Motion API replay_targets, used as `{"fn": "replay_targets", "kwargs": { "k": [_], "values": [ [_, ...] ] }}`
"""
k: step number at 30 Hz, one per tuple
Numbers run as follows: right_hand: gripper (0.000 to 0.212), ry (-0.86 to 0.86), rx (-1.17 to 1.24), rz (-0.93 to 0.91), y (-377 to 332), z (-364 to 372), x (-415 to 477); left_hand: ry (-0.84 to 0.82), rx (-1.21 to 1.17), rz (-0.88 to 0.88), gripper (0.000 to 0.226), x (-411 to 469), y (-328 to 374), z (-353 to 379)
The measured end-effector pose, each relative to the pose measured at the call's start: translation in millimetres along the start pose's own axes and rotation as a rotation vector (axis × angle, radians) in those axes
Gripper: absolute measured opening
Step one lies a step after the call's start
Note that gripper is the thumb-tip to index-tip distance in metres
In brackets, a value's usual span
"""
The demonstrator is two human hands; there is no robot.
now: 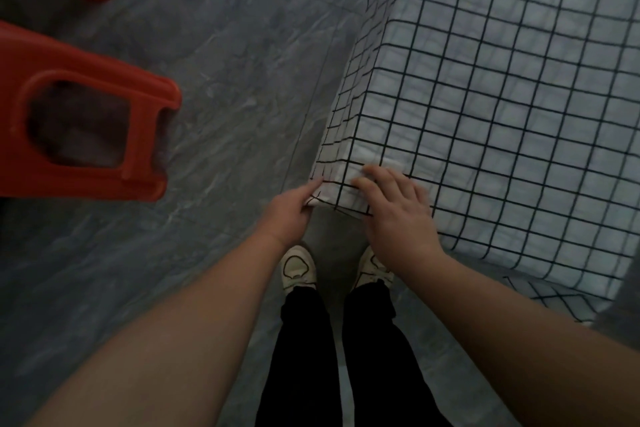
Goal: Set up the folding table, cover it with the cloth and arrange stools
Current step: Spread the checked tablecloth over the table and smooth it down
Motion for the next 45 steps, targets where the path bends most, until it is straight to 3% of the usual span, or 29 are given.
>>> {"fn": "replay_targets", "kwargs": {
  "k": [4, 7, 10, 12, 14, 17, 20, 24, 29, 33, 40, 45],
  "values": [
    [0.061, 0.019, 0.01, -0.008, 0, 2, -1, 0.055, 0.0, -0.019, 0.056, 5, 2, 1],
    [0.061, 0.023, 0.013, -0.013, 2, 1, -1, 0.032, 0.27, -0.046, 0.042, 17, 6, 12],
    [0.061, -0.004, 0.015, -0.013, 2, -4, 2, -0.065, 0.408, -0.161, 0.079, 13, 14, 12],
    [0.061, -0.029, 0.036, -0.002, 0, -8, 4, -0.105, 0.333, -0.225, 0.102, 2, 22, 5],
    [0.062, -0.064, 0.081, 0.012, -2, -15, 5, -0.131, 0.233, -0.247, 0.107, -14, 32, -10],
    [0.063, -0.109, 0.188, 0.016, -3, -26, 7, -0.118, -0.008, -0.129, 0.098, -36, 53, -31],
    [0.057, -0.031, 0.348, 0.017, -2, -40, 1, -0.1, -0.349, -0.071, 0.073, -52, 85, -42],
    [0.048, 0.111, 0.341, 0.106, 16, -52, -16, 0.072, -0.228, -0.065, 0.062, -43, 116, -36],
    [0.049, 0.091, 0.119, 0.369, 60, -51, -50, 0.17, -0.189, -0.174, 0.059, -20, 128, -20],
    [0.054, 0.003, 0.106, 0.516, 90, -42, -80, 0.198, -0.172, -0.228, 0.059, -9, 129, -13],
    [0.071, -0.178, 0.184, 0.457, 100, -45, -89, 0.062, -0.082, -0.26, 0.054, -26, 144, -21],
    [0.07, -0.157, 0.235, 0.449, 99, -113, -96, -0.018, 0.085, -0.218, 0.06, -81, 179, -64]
  ]
}}
Point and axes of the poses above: each hand's wrist, its own x-axis towards the middle knuckle, its own z-axis out of the palm, y = z × x, the point moved 2 cm from there along x, towards the middle knuckle, and after that the axes turned 11 degrees about -z, right-handed, at the moved point
